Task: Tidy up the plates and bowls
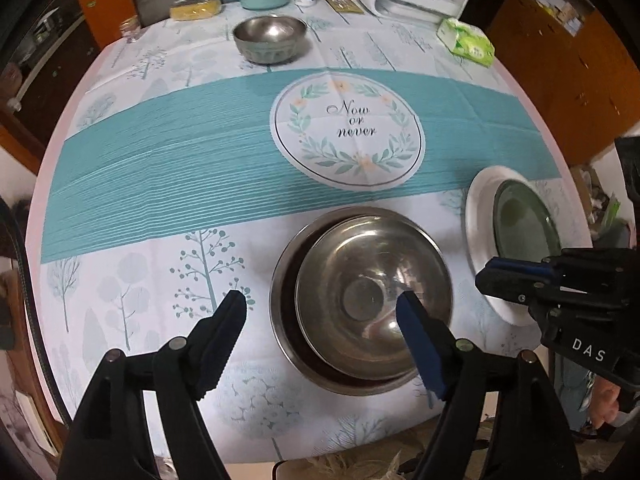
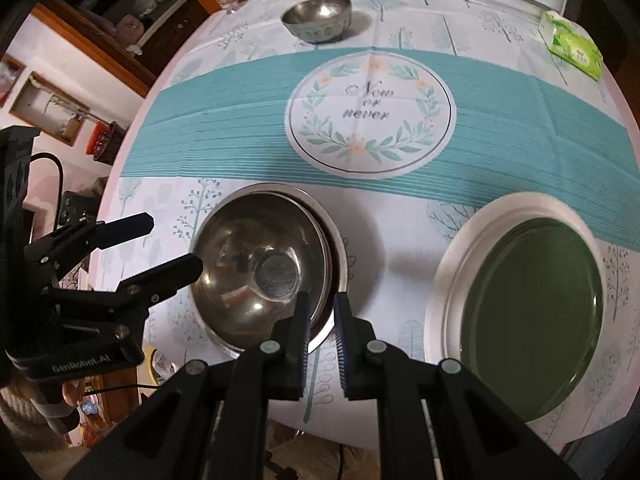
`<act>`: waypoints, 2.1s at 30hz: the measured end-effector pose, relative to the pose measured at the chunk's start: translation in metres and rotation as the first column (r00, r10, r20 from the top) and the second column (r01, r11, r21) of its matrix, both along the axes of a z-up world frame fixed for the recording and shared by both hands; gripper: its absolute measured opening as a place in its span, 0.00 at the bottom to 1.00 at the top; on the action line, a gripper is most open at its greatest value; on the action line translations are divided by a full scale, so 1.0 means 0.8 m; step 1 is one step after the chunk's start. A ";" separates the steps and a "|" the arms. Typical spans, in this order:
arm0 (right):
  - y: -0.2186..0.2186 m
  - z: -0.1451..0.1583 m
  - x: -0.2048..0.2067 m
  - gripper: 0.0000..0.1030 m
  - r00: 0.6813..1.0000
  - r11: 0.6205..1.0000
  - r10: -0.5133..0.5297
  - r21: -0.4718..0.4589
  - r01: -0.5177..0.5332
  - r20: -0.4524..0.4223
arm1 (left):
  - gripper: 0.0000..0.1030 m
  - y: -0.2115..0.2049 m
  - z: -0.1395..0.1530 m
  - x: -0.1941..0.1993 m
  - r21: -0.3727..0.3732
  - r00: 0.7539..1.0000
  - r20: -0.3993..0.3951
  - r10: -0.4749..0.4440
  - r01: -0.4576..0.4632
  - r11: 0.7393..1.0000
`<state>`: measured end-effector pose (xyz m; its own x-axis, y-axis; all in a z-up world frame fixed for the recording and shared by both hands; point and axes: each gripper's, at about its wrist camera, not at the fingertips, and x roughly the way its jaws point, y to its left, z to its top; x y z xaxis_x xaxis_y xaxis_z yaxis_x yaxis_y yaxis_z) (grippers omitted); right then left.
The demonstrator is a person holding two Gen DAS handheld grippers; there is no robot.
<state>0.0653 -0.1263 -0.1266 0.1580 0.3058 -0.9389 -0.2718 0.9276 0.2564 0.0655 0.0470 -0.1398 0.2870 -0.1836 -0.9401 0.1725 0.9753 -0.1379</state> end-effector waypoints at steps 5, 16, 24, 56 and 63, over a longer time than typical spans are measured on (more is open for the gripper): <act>-0.011 0.025 0.001 0.19 0.999 0.999 0.022 0.039 -0.024 0.050 | 0.75 0.011 0.037 -0.009 0.009 0.997 0.060 0.044 -0.044 0.999; -0.006 0.127 0.061 0.27 0.972 0.996 0.008 0.089 -0.029 0.235 | 0.87 0.065 0.147 0.029 0.050 0.962 0.254 0.100 -0.116 0.992; 0.005 0.192 0.144 0.34 0.936 0.999 -0.043 0.027 0.035 0.348 | 0.88 0.086 0.172 0.118 0.050 0.946 0.312 0.085 -0.106 0.993; 0.062 -0.038 0.449 0.40 0.979 0.979 -0.205 -0.008 0.205 -0.011 | 0.87 0.090 -0.085 0.473 -0.019 0.988 -0.011 0.156 -0.156 0.988; 0.071 -0.051 0.458 0.40 0.977 0.977 -0.213 -0.013 0.213 -0.029 | 0.56 0.088 -0.107 0.487 -0.094 0.986 -0.074 0.150 -0.157 0.983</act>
